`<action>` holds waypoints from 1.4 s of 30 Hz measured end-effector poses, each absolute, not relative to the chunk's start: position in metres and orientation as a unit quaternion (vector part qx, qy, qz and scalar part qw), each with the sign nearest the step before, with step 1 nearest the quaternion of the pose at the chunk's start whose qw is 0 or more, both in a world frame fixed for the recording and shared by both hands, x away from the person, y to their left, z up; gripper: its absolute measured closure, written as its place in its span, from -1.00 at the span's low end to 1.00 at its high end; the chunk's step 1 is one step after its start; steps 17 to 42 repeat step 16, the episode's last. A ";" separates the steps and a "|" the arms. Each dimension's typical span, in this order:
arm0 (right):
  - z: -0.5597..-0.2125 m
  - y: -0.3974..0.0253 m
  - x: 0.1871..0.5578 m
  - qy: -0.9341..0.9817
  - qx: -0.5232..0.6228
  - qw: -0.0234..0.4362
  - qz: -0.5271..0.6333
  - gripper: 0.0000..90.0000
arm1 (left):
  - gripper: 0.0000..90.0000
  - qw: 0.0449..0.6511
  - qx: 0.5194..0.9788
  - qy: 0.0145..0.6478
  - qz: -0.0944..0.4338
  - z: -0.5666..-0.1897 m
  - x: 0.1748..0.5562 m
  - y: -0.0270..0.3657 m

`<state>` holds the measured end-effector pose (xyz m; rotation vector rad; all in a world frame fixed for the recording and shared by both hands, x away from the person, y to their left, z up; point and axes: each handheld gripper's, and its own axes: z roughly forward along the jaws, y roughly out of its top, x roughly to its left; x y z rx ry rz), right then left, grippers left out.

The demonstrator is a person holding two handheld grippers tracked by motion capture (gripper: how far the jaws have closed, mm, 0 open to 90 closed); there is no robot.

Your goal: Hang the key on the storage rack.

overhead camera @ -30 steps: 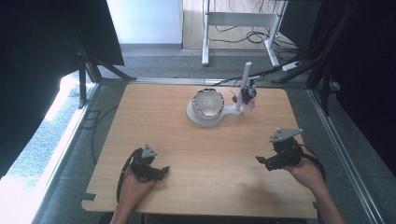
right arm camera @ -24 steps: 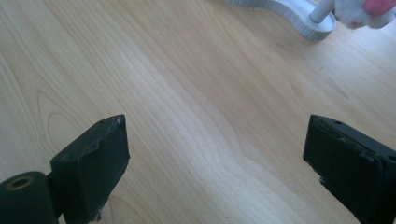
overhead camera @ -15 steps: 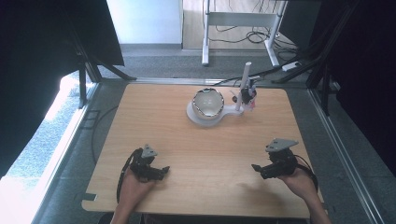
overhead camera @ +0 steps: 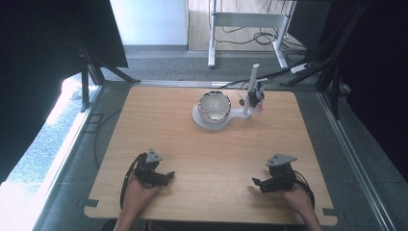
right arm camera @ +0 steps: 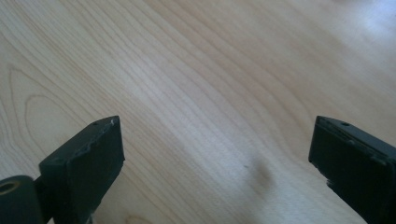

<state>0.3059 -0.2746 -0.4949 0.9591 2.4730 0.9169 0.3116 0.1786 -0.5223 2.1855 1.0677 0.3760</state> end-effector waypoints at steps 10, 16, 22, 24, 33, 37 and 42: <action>-0.520 -0.275 0.304 0.851 0.366 0.145 0.346 -1.00 | -0.87 0.334 0.837 0.409 0.144 -0.522 0.311 0.179; -0.521 -0.274 0.304 0.850 0.369 0.147 0.346 -1.00 | -0.87 0.334 0.837 0.410 0.144 -0.522 0.311 0.179; -0.521 -0.274 0.304 0.850 0.369 0.147 0.346 -1.00 | -0.87 0.334 0.837 0.410 0.144 -0.522 0.311 0.179; -0.521 -0.274 0.304 0.850 0.369 0.147 0.346 -1.00 | -0.87 0.334 0.837 0.410 0.144 -0.522 0.311 0.179; -0.521 -0.274 0.304 0.850 0.369 0.147 0.346 -1.00 | -0.87 0.334 0.837 0.410 0.144 -0.522 0.311 0.179; -0.521 -0.274 0.304 0.850 0.369 0.147 0.346 -1.00 | -0.87 0.334 0.837 0.410 0.144 -0.522 0.311 0.179; -0.521 -0.274 0.304 0.850 0.369 0.147 0.346 -1.00 | -0.87 0.334 0.837 0.410 0.144 -0.522 0.311 0.179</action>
